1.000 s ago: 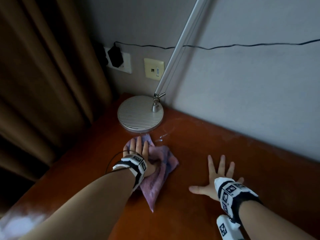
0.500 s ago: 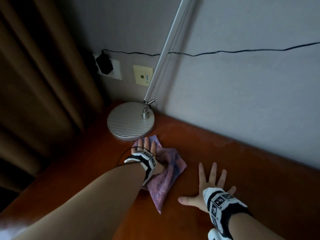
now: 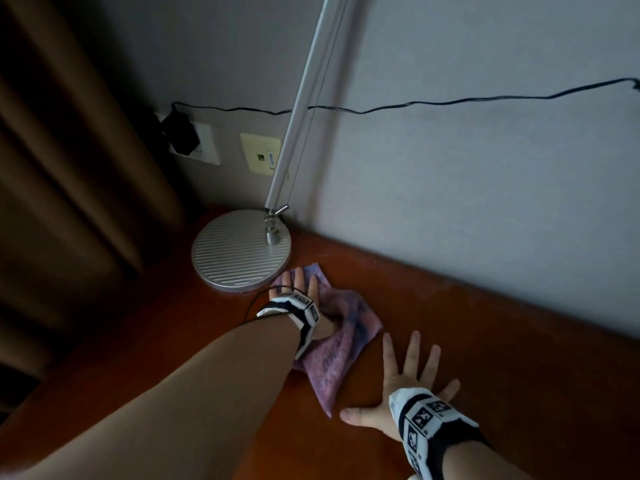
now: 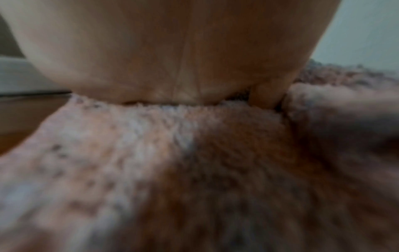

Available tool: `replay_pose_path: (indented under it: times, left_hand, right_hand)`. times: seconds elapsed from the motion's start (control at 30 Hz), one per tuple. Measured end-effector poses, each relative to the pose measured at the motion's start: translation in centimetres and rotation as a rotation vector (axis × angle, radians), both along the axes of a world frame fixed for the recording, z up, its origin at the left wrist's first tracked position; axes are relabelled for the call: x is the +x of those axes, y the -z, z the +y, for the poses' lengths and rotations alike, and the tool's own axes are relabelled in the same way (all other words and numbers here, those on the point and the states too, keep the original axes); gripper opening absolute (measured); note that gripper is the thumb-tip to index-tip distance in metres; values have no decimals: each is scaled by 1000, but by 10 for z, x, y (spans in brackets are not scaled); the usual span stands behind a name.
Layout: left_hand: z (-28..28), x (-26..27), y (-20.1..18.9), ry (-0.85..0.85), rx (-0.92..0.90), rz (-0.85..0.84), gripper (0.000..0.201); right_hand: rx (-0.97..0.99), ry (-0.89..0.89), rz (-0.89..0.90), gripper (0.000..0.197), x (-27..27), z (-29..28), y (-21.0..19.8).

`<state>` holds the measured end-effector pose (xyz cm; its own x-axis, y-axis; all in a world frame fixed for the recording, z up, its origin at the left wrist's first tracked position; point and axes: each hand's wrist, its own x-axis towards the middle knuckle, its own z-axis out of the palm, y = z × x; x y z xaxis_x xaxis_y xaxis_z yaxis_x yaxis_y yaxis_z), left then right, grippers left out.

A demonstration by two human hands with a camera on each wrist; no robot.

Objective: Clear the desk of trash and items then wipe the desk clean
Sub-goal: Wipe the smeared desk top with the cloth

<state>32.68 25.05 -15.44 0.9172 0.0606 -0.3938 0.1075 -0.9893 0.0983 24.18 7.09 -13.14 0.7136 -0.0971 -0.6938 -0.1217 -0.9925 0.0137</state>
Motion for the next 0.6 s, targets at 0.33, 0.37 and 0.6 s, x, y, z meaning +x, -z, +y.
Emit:
replay_pose_path:
  times: [0.33, 0.37, 0.6]
  left_hand:
    - [3, -15, 7, 109, 58, 42, 109]
    - [-2, -3, 4, 97, 40, 22, 106]
    - [-11, 27, 14, 80, -25, -110, 97]
  right_hand:
    - [4, 1, 13, 149, 2, 1, 0]
    - [8, 2, 18, 148, 2, 0, 2]
    - [25, -3, 21, 147, 3, -2, 2]
